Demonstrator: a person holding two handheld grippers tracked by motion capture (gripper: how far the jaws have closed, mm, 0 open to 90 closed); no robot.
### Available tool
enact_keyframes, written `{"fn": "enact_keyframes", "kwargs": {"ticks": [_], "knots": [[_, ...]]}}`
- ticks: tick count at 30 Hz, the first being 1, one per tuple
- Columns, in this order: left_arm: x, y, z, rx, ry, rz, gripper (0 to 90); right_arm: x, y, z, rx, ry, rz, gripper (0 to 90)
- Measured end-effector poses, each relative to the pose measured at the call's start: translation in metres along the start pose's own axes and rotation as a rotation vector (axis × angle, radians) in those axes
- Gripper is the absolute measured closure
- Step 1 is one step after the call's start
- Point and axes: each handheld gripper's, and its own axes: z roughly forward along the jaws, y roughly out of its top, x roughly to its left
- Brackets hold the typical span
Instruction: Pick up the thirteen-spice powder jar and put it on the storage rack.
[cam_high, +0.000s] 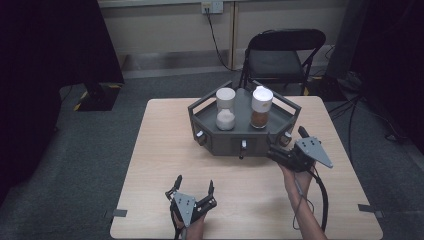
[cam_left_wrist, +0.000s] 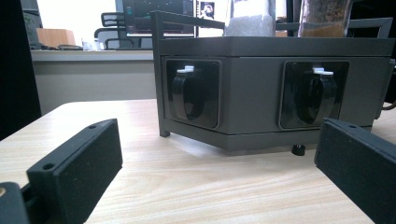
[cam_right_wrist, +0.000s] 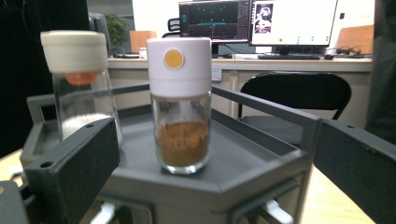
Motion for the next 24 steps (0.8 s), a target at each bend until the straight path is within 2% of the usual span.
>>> {"fn": "enact_keyframes", "kwargs": {"ticks": [2,5,11,24], "knots": [[0.000,0.000,0.000,0.000,0.000,0.000,0.1,-0.002,-0.003,-0.006,-0.007,0.002,0.010,0.0],[0.000,0.000,0.000,0.000,0.000,0.000,0.1,-0.003,-0.008,-0.014,-0.011,-0.005,-0.001,0.0],[0.000,0.000,0.000,0.000,0.000,0.000,0.2,-0.006,-0.021,-0.031,-0.008,-0.008,0.024,0.0],[0.000,0.000,0.000,0.000,0.000,0.000,0.2,-0.009,-0.044,-0.055,0.010,-0.039,0.023,0.0]]}}
